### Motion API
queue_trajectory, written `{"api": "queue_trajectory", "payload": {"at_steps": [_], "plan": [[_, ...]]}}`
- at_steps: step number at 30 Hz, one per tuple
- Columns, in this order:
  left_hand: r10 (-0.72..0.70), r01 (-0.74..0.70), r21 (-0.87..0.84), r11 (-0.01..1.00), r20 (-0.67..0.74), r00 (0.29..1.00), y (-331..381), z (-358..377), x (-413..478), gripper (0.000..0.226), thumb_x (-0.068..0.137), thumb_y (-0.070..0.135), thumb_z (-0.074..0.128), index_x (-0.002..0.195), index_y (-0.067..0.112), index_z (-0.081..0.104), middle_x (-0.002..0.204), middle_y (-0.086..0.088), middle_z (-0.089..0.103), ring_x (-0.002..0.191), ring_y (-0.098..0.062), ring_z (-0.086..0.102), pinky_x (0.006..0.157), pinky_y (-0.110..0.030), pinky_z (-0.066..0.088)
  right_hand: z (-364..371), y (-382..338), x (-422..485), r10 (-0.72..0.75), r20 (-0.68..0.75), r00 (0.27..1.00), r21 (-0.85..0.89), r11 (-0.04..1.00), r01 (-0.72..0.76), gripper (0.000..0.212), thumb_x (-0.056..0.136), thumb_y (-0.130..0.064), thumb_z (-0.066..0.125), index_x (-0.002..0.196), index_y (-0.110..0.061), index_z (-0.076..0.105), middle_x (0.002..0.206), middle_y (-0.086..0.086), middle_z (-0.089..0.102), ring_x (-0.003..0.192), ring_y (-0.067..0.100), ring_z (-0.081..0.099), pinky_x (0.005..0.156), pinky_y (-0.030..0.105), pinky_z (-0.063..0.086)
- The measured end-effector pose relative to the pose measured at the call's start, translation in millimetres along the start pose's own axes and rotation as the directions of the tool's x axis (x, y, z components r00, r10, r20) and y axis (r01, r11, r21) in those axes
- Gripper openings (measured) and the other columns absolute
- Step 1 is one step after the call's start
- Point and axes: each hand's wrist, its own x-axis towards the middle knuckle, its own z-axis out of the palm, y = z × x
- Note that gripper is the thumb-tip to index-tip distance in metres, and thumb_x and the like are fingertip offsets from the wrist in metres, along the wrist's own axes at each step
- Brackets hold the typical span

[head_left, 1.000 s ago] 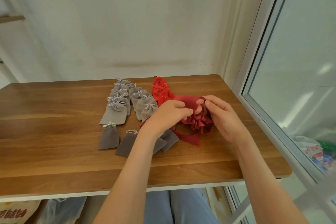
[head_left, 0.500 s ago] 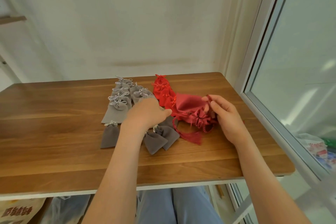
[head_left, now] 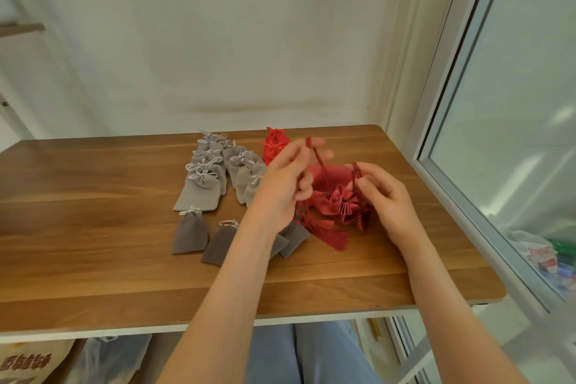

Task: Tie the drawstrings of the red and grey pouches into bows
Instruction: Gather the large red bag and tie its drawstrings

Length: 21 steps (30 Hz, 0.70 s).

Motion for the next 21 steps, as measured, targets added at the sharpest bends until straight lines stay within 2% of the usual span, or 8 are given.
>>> {"api": "queue_trajectory", "payload": {"at_steps": [1,3,6,8,12,14,17,21], "plan": [[0.033,-0.032,0.168,0.985,-0.005,0.999,-4,2,2,0.024,0.101,0.016,0.04,0.11,0.017,0.062,0.089,-0.012,0.064,0.044,-0.006,0.031,0.039,-0.017,0.02,1,0,-1,-0.002,0.04,0.999,-0.013,1.0,0.003,0.032,0.096,-0.011,0.051,0.125,-0.021,0.059,0.105,0.005,0.07,0.102,0.019,0.065,0.091,0.033,0.051],[0.122,-0.103,0.516,0.851,-0.003,0.992,-15,6,9,0.027,0.101,0.021,0.041,0.119,0.026,0.061,0.077,-0.005,0.064,0.048,-0.009,0.043,0.043,-0.019,0.031,5,-1,-2,0.004,0.126,0.992,-0.054,0.999,0.003,0.036,0.096,-0.013,0.049,0.127,-0.031,0.054,0.121,-0.009,0.063,0.113,0.0,0.058,0.097,0.018,0.045],[0.18,-0.122,0.806,0.579,0.02,0.984,-26,14,16,0.033,0.101,0.027,0.041,0.131,0.027,0.053,0.063,0.01,0.062,0.073,-0.009,0.062,0.076,-0.023,0.048,9,-1,-2,0.022,0.202,0.979,-0.117,0.993,0.002,0.038,0.098,-0.009,0.046,0.122,-0.039,0.049,0.124,-0.023,0.053,0.116,-0.017,0.046,0.098,0.006,0.036],[0.12,-0.083,0.818,0.569,0.018,0.993,-31,18,15,0.033,0.101,0.031,0.038,0.131,0.023,0.052,0.06,0.011,0.056,0.065,-0.005,0.057,0.076,-0.027,0.046,9,0,-1,-0.001,0.182,0.983,-0.149,0.988,0.029,0.04,0.099,-0.006,0.044,0.122,-0.038,0.052,0.124,-0.022,0.055,0.117,-0.013,0.049,0.099,0.009,0.037],[-0.035,0.019,0.735,0.678,0.006,0.999,-40,20,9,0.033,0.099,0.043,0.038,0.116,0.019,0.053,0.071,0.013,0.053,0.062,0.0,0.048,0.061,-0.022,0.037,6,1,-2,-0.092,0.075,0.993,-0.136,0.985,0.102,0.04,0.094,0.003,0.048,0.123,-0.023,0.054,0.118,-0.01,0.063,0.111,0.004,0.059,0.093,0.017,0.045],[-0.09,0.025,0.731,0.682,0.05,0.995,-47,16,4,0.037,0.096,0.048,0.041,0.114,0.019,0.056,0.076,0.014,0.055,0.068,0.0,0.05,0.065,-0.022,0.037,7,3,-3,-0.104,0.082,0.991,-0.149,0.982,0.116,0.034,0.094,0.003,0.048,0.121,-0.019,0.054,0.107,-0.006,0.067,0.103,0.009,0.062,0.088,0.021,0.048],[-0.105,-0.004,0.735,0.678,0.103,0.989,-54,11,1,0.022,0.095,0.048,0.044,0.095,0.032,0.059,0.082,0.012,0.06,0.074,-0.005,0.054,0.071,-0.028,0.041,10,8,-4,-0.128,0.17,0.977,-0.281,0.944,0.172,0.033,0.094,0.002,0.048,0.119,-0.018,0.05,0.091,-0.007,0.065,0.09,0.01,0.062,0.082,0.027,0.05],[-0.056,-0.029,0.768,0.639,0.084,0.995,-62,10,2,0.028,0.099,0.044,0.038,0.105,0.028,0.06,0.101,0.005,0.066,0.097,-0.014,0.06,0.082,-0.031,0.043,13,10,-4,-0.148,0.211,0.966,-0.357,0.909,0.218,0.038,0.092,0.0,0.051,0.109,-0.031,0.037,0.084,-0.011,0.062,0.079,0.005,0.061,0.072,0.026,0.05]]}}
